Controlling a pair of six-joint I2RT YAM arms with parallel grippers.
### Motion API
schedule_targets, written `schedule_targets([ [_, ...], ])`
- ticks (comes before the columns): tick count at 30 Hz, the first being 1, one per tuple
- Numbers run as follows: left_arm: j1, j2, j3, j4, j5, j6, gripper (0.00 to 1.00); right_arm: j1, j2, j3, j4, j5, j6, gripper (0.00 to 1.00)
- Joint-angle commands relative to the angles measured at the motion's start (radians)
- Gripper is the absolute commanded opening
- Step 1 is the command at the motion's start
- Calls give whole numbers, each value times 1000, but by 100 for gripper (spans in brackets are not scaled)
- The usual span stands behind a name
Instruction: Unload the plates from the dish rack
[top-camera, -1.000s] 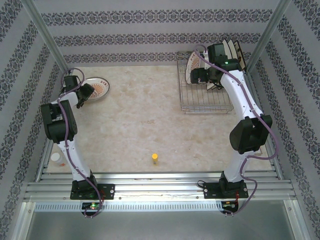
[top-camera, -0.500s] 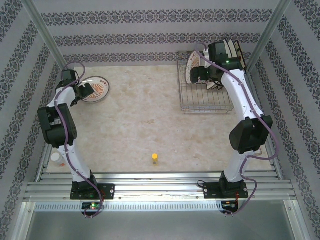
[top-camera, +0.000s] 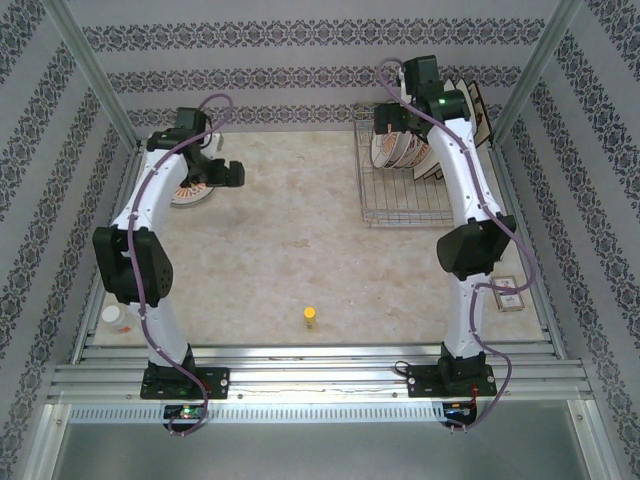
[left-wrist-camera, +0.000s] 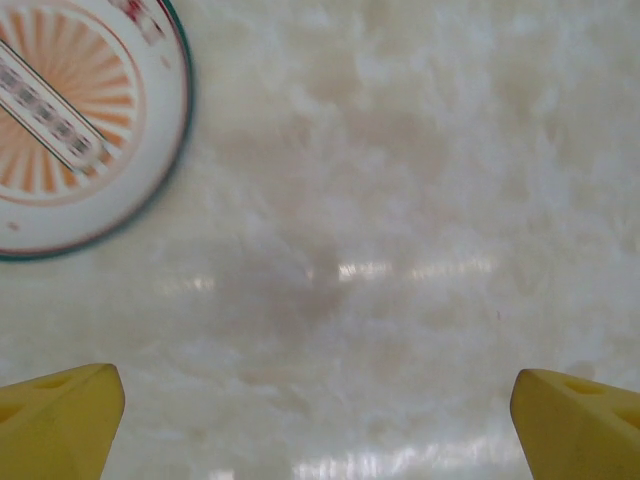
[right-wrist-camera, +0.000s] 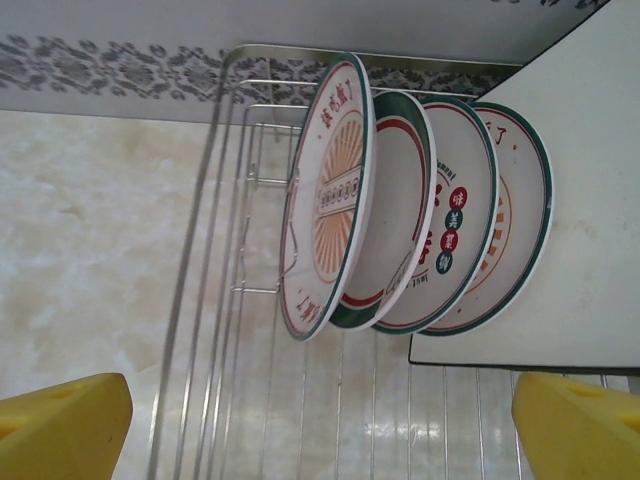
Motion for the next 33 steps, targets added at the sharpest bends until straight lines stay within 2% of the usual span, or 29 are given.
schedule_targets([
  [1,-21,17,-17,-129,6,38,100,6,80,50,51,49,16,96],
  [4,-38,12,-20,-149,-25,39,100,2,169,144,39,32,27,94],
  [9,-44,-7,-21,-160,-78,23,100,4,297,270,36,50,34,83],
  [16,-44,-7,-7,-163,-104,18,100,5,340,263,102,90,39,76],
  [21,-44,1,0,-159,-113,23,100,3,363,274,128,79,55,59],
  [33,-44,15,-6,-134,-115,24,100,8,407,286,132,114,100,40],
])
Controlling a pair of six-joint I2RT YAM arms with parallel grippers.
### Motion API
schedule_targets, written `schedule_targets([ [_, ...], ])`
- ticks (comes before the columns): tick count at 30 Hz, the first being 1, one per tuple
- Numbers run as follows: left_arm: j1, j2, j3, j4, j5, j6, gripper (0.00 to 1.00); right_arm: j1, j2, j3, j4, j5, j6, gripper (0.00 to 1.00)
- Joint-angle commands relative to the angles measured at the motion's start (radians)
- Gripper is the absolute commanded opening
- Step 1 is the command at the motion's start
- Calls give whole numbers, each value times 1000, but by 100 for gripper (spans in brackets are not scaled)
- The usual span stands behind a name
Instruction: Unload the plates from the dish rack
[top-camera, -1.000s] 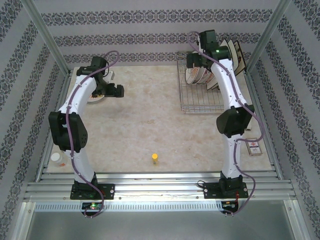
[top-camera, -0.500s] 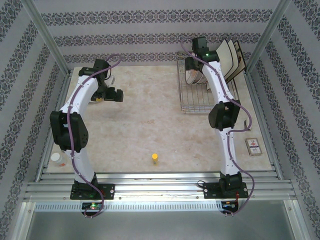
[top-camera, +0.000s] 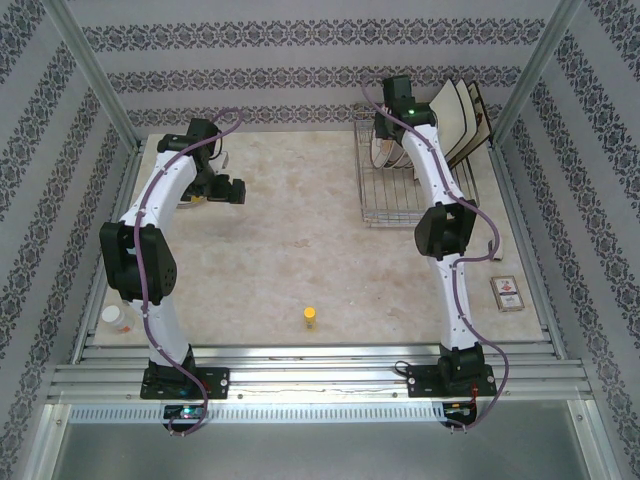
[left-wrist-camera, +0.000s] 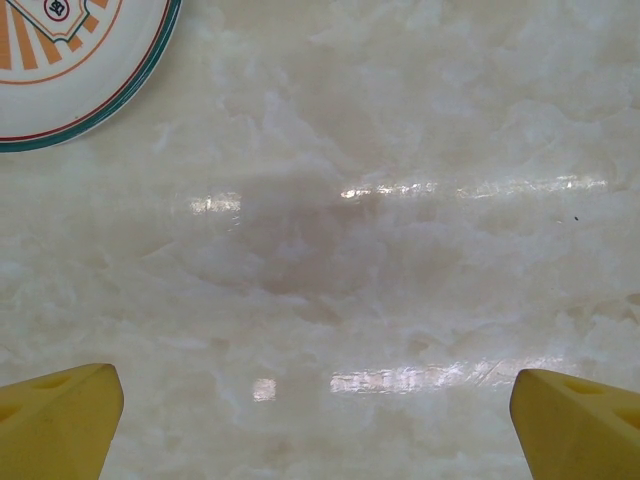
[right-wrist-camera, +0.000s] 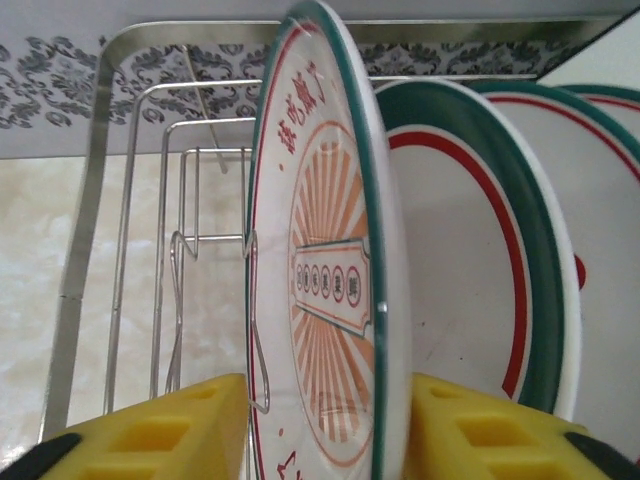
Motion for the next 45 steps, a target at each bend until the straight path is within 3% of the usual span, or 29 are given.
schedule_targets([
  [1,-9,-4,11,-10,-14,13,100,11,18,27,17,35,16,39],
  [4,-8,-11,1,-6,-22,14,100,16,20,27,26,55,21,28],
  [8,-7,-18,-7,-5,-28,16,100,22,20,30,35,43,22,22],
  [13,-7,-13,0,-19,-43,24,100,28,15,30,30,39,19,0],
  [23,-3,-7,-5,-8,-60,13,100,36,-56,36,15,43,9,0],
  [36,-2,13,-16,6,-75,4,100,35,-257,38,-42,96,-48,0],
  [45,-2,20,-17,5,-77,8,100,66,-392,-85,-50,47,-69,0],
])
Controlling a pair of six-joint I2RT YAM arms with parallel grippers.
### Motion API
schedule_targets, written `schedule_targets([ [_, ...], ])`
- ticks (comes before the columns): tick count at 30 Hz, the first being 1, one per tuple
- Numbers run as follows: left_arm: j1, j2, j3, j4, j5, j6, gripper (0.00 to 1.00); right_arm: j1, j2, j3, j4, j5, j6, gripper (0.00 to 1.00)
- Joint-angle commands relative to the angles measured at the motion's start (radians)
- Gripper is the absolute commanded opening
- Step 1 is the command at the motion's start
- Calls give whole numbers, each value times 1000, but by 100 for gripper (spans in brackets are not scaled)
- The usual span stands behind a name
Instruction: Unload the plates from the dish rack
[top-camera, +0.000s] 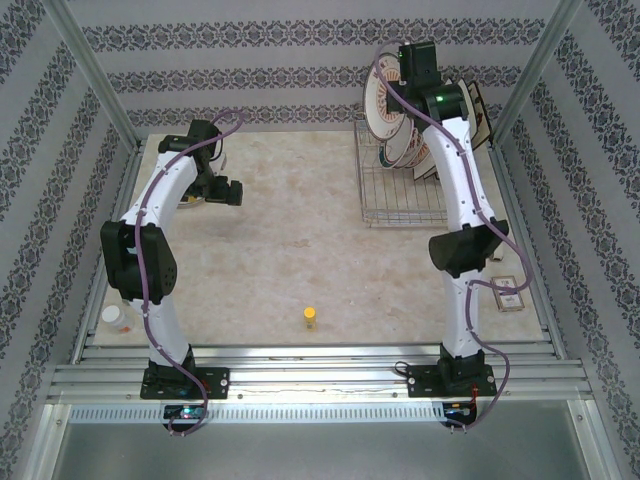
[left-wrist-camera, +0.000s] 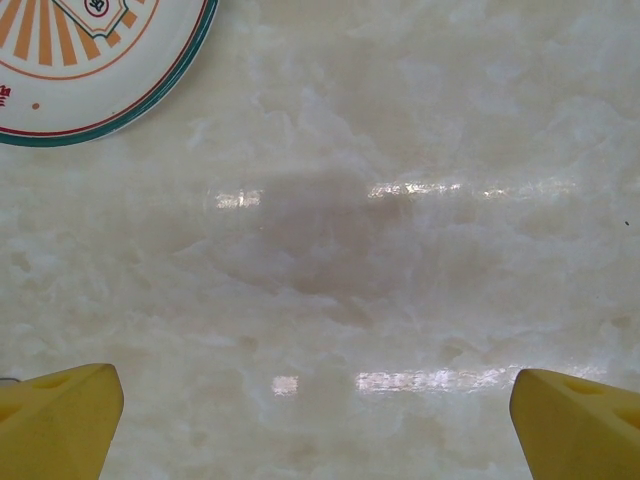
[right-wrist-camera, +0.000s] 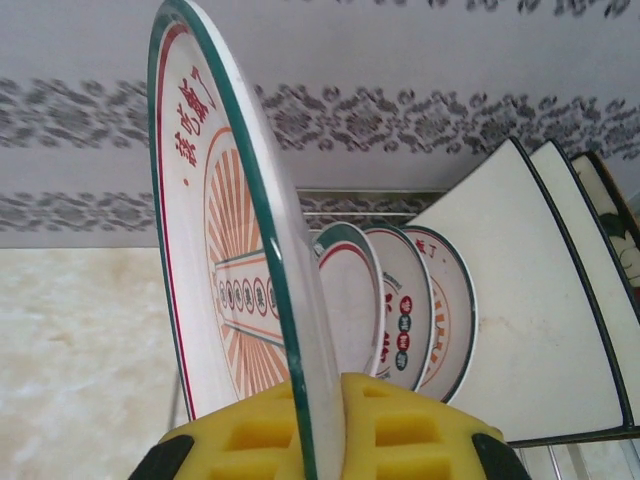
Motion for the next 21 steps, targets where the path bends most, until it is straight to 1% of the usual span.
schedule_targets([
  [1,-2,14,-5,0,-19,5,100,14,-35,-36,25,-30,-10,0],
  [3,-2,17,1,-3,-21,5,100,12,-60,-67,28,-94,10,0],
  [5,-2,17,8,-3,-21,4,100,-15,-100,-133,47,-308,73,0],
  [6,-2,18,11,-3,-18,3,100,-44,-131,-200,85,-479,124,0],
  [7,-3,18,12,-1,-18,2,100,-75,-172,-316,179,-681,185,0],
  [8,-2,16,12,2,-17,0,100,-97,-217,-445,304,-813,249,0],
  [10,-4,18,12,9,-13,-1,100,-131,-311,-752,653,-1043,412,0],
  [11,-4,18,15,11,-14,-3,100,-141,-331,-844,765,-1108,481,0],
  [13,-4,18,15,13,-13,-3,100,-152,-368,-1006,982,-1188,604,0],
  [14,-4,17,18,16,-13,-3,100,-152,-376,-1055,1035,-1204,630,0],
  [18,-5,13,31,25,-1,3,100,-149,-395,-1206,1155,-1226,670,0],
  [21,-8,23,46,22,-4,3,100,-141,-407,-1317,1260,-1212,706,0],
])
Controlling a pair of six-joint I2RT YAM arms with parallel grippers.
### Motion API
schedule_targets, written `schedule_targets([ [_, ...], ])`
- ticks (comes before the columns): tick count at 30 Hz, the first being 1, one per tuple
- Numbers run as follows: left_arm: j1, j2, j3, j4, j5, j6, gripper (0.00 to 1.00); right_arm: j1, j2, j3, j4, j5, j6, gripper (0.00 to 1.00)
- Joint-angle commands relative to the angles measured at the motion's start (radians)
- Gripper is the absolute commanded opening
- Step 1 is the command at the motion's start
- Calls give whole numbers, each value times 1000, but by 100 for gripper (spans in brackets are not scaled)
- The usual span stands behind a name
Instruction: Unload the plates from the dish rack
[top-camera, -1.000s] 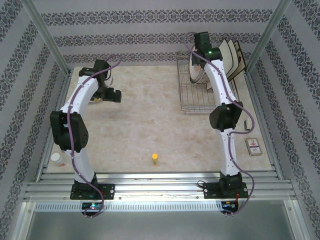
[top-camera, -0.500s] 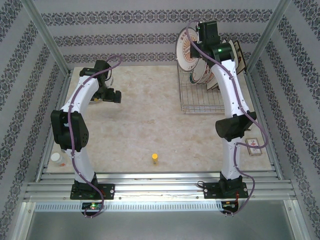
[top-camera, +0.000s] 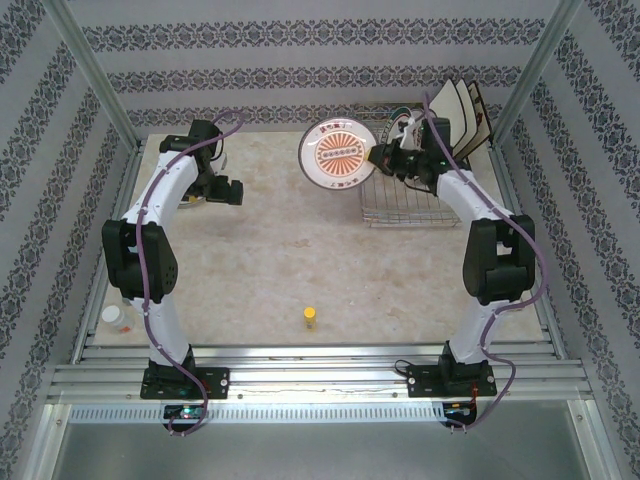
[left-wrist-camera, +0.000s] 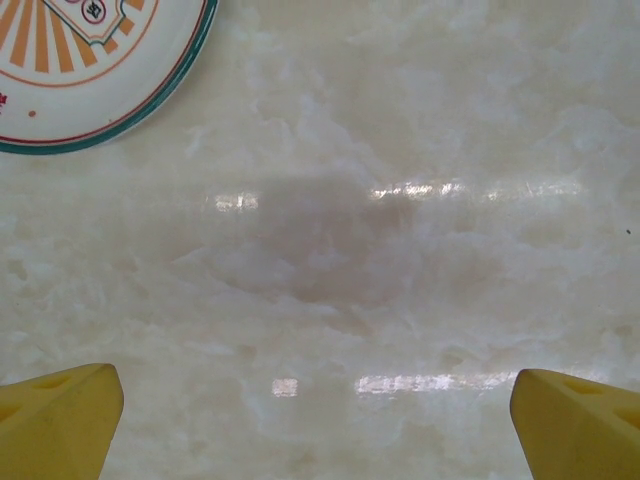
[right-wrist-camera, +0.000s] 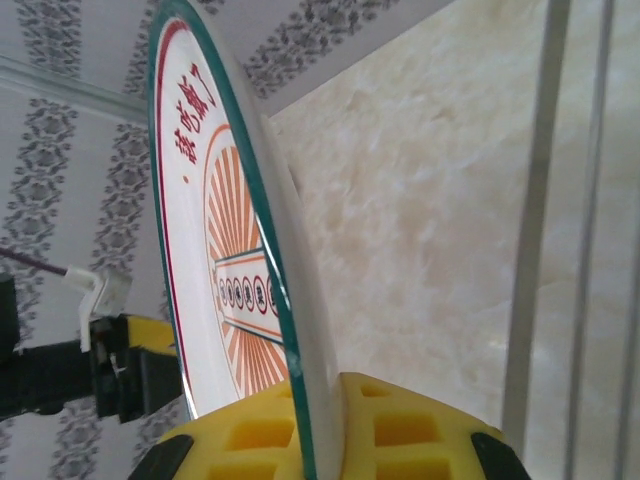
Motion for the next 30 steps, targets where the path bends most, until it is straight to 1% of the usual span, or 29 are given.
schedule_targets([
  [1,-9,11,38,15,6,3,100,13,-73,-72,302,-101,111,0],
  [3,-9,-4,27,48,30,3,100,18,-66,-101,349,-98,134,0],
  [5,-8,-35,-1,107,87,9,100,27,-53,-109,361,-97,140,0],
  [9,-7,-104,-102,297,341,-12,100,58,-27,-99,358,-89,131,0],
  [13,11,-131,-190,486,616,-121,100,87,-1,-79,344,-80,121,0],
  [16,13,-131,-247,628,770,-227,100,100,14,-63,334,-75,114,0],
  [18,15,-135,-293,737,840,-300,100,104,20,-56,337,-72,121,0],
  [20,15,-137,-338,848,893,-367,100,110,26,-47,336,-69,123,0],
  [22,14,-129,-362,920,916,-419,100,119,34,-29,327,-71,122,0],
  [28,13,-103,-383,1070,953,-533,98,153,54,12,316,-71,123,0],
  [30,13,-99,-381,1075,948,-540,97,162,63,20,318,-68,127,0],
])
